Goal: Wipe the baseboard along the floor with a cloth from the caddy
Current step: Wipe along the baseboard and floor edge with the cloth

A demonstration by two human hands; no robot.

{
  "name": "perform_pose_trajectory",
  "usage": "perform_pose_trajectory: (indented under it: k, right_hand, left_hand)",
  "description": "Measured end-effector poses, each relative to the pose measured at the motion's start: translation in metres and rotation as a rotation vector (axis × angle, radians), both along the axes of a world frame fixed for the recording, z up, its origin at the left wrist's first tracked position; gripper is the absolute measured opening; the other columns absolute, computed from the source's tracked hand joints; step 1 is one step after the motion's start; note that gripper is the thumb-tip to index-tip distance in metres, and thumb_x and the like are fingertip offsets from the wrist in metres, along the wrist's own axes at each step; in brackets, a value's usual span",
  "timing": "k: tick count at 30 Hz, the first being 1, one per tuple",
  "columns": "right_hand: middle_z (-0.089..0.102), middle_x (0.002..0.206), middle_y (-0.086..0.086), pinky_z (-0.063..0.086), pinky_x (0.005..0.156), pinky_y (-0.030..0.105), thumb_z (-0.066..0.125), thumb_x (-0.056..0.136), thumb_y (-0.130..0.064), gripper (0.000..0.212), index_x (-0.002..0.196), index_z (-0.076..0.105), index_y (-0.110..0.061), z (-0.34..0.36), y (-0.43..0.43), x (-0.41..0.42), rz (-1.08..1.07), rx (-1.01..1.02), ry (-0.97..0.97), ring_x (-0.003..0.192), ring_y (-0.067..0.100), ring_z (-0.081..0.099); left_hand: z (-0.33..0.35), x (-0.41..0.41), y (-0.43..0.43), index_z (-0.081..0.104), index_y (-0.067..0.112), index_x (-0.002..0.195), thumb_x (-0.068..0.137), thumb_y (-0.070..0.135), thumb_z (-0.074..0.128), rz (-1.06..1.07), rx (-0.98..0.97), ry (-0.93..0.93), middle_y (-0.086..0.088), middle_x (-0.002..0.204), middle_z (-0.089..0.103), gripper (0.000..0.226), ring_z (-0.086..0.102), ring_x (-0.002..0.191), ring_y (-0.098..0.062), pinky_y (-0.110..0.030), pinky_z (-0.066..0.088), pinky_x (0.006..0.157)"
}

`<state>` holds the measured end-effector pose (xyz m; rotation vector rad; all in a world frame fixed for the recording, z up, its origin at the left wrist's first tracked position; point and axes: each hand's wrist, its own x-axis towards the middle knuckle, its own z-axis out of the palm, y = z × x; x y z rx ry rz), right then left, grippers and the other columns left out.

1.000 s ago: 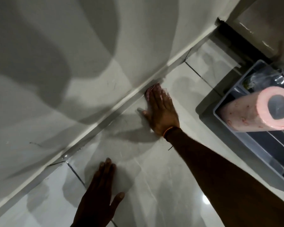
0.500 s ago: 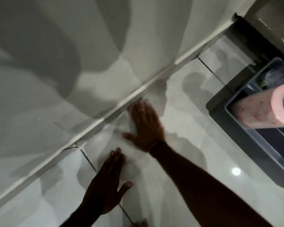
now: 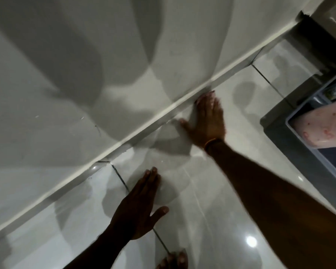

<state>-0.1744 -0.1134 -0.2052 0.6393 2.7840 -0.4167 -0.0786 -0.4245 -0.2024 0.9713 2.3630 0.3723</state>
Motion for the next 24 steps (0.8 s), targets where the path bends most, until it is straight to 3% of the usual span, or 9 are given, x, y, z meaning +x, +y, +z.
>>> perform_pose_trajectory:
  k: [5,8,10,14,16,19,21,24]
  right_hand:
    - [0.006,0.181,0.016,0.01,0.138,0.056,0.036,0.1,-0.077,0.096,0.171,0.006,-0.019,-0.007,-0.137,0.054,0.402,-0.171,0.019,0.168,0.039,0.002]
    - [0.011,0.181,0.013,0.011,0.139,0.052,0.043,0.106,-0.062,0.083,0.171,0.01,-0.022,-0.011,-0.151,0.059,0.512,-0.183,0.049,0.169,0.037,0.006]
    - [0.012,0.18,0.017,0.012,0.138,0.051,0.044,0.107,-0.059,0.082,0.172,0.014,-0.019,-0.013,-0.126,0.051,0.444,-0.142,0.071,0.168,0.039,0.008]
    - [-0.002,0.181,0.02,0.005,0.138,0.052,0.023,0.101,-0.072,0.095,0.172,0.004,-0.012,-0.009,-0.081,0.021,0.036,-0.057,0.016,0.169,0.039,-0.003]
    - [-0.002,0.18,0.022,0.005,0.138,0.053,0.02,0.098,-0.076,0.099,0.171,0.004,-0.011,-0.005,-0.097,0.021,0.011,-0.055,0.009,0.168,0.041,-0.003]
    - [0.0,0.18,0.021,0.009,0.137,0.056,0.025,0.1,-0.075,0.095,0.172,0.004,-0.016,-0.007,-0.146,0.051,0.309,-0.113,0.02,0.168,0.042,-0.002]
    - [0.003,0.182,0.013,0.012,0.137,0.055,0.03,0.102,-0.071,0.088,0.172,0.004,-0.023,-0.011,-0.168,0.069,0.522,-0.159,0.039,0.169,0.037,-0.001]
    - [0.007,0.182,0.007,0.013,0.137,0.052,0.032,0.105,-0.067,0.079,0.172,0.009,-0.03,-0.018,-0.159,0.067,0.596,-0.155,0.089,0.17,0.033,0.0]
  left_hand:
    - [0.006,0.008,-0.017,-0.001,0.023,0.166,0.096,0.083,0.023,0.042,-0.054,-0.035,0.0,0.175,-0.002,0.095,-0.002,0.161,-0.018,-0.041,0.03,0.126]
    - [0.007,0.014,-0.031,-0.004,0.024,0.165,0.096,0.082,0.026,0.069,-0.082,-0.02,-0.003,0.175,0.003,0.095,0.003,0.161,-0.022,-0.043,0.028,0.126]
    - [0.007,0.016,-0.036,-0.005,0.021,0.165,0.098,0.079,0.025,0.046,-0.084,0.019,-0.005,0.175,0.002,0.094,0.001,0.161,-0.023,-0.043,0.023,0.127]
    - [0.004,0.017,-0.034,-0.008,0.019,0.165,0.099,0.078,0.02,0.043,-0.07,0.047,-0.001,0.176,-0.008,0.093,-0.01,0.161,-0.016,-0.032,0.004,0.129]
    - [0.004,0.018,-0.035,-0.005,0.017,0.165,0.099,0.078,0.02,0.048,-0.072,0.043,-0.002,0.175,-0.007,0.093,-0.01,0.161,-0.016,-0.031,0.001,0.129]
    - [0.006,0.021,-0.037,-0.002,0.019,0.166,0.099,0.078,0.024,0.068,-0.076,0.027,-0.005,0.175,-0.002,0.092,-0.004,0.161,-0.021,-0.033,0.004,0.131]
    - [0.006,0.023,-0.038,0.003,0.018,0.166,0.098,0.079,0.025,0.085,-0.093,0.013,-0.006,0.173,0.004,0.093,0.004,0.16,-0.025,-0.04,0.016,0.127]
    - [0.007,0.021,-0.043,0.0,0.016,0.165,0.097,0.081,0.019,0.063,-0.13,-0.02,-0.007,0.173,0.001,0.096,0.001,0.16,-0.026,-0.042,0.017,0.127]
